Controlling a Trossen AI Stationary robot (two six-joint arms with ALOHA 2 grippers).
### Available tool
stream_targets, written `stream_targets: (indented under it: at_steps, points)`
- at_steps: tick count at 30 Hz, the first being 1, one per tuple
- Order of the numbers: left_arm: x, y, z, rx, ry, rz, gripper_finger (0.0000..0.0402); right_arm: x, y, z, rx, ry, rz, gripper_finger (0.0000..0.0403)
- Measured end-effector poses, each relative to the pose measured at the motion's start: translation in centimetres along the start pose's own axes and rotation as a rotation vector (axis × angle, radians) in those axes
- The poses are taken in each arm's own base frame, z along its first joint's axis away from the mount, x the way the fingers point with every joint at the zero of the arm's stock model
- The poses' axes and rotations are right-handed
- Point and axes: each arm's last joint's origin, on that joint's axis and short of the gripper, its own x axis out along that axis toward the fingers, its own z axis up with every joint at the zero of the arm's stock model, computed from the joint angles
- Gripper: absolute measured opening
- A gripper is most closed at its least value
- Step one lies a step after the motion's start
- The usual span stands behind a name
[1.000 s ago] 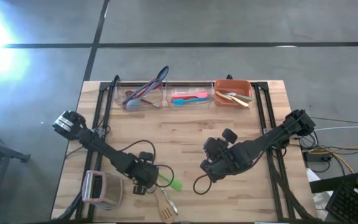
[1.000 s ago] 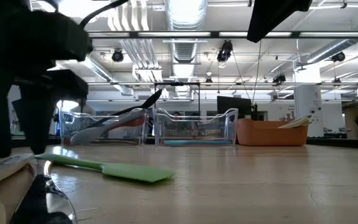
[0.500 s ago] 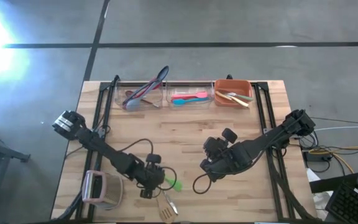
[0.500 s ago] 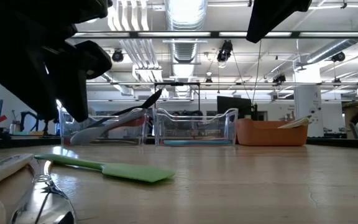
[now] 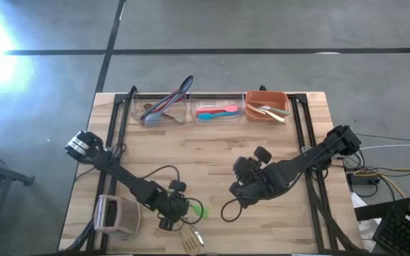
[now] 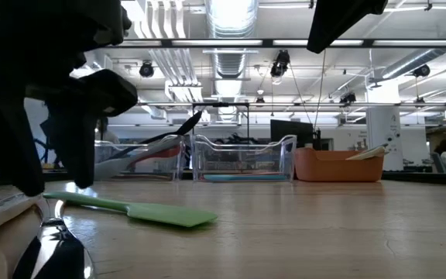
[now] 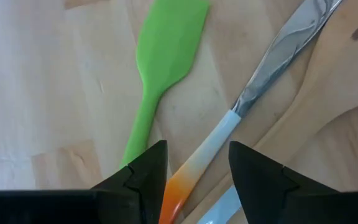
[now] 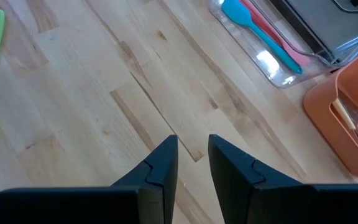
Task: Pick & Place Kitchen Items
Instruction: Put the orange knife into the orange bin
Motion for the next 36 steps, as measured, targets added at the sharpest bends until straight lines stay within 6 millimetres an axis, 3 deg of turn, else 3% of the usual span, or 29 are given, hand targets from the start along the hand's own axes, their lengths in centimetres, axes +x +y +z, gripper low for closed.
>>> stream_targets:
  at_steps: [10,36]
  points:
    - [1.2,-0.1,-0.6,-0.001,0.063,-0.02,0.0174,0.0,0.0,0.0,-0.002,0.0,0.0,0.0082]
    - [1.2,2.2,-3.2,0.006,0.281,-0.007,0.0174,0.0,0.0,0.0,-0.006,0.003,0.001,0.0082]
